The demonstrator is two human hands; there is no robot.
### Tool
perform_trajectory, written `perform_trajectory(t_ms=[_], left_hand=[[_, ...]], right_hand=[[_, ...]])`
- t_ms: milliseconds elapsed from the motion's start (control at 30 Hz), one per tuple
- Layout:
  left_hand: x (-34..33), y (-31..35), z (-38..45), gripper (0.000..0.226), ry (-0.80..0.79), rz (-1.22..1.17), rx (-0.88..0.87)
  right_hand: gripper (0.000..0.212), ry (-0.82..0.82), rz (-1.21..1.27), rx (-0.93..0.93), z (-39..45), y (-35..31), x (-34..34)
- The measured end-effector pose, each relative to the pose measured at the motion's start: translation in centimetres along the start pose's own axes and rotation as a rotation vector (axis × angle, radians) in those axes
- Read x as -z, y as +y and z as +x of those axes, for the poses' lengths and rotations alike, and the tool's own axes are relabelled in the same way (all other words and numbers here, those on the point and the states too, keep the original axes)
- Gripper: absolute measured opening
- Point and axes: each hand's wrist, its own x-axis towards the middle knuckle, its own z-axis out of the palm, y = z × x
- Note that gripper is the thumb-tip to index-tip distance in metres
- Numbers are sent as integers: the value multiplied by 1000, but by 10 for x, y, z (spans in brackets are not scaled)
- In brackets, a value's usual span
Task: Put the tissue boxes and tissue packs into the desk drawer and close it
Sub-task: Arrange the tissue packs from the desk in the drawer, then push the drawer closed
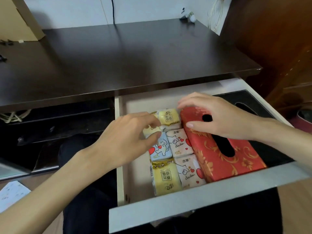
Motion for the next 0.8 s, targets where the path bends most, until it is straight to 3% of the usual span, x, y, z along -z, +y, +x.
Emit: perform_trajectory(t_ms=[233, 533, 800], left_hand=[[0, 62, -53, 34, -126, -126, -41], [-28, 97, -98, 57, -177, 76, -133], [-41, 81, -93, 45, -29, 225, -247]], right_hand=[[44, 40, -3, -30, -98, -4, -11], [60, 57, -120, -39, -180, 5, -32], [50, 255, -282, 128, -165, 24, -42]])
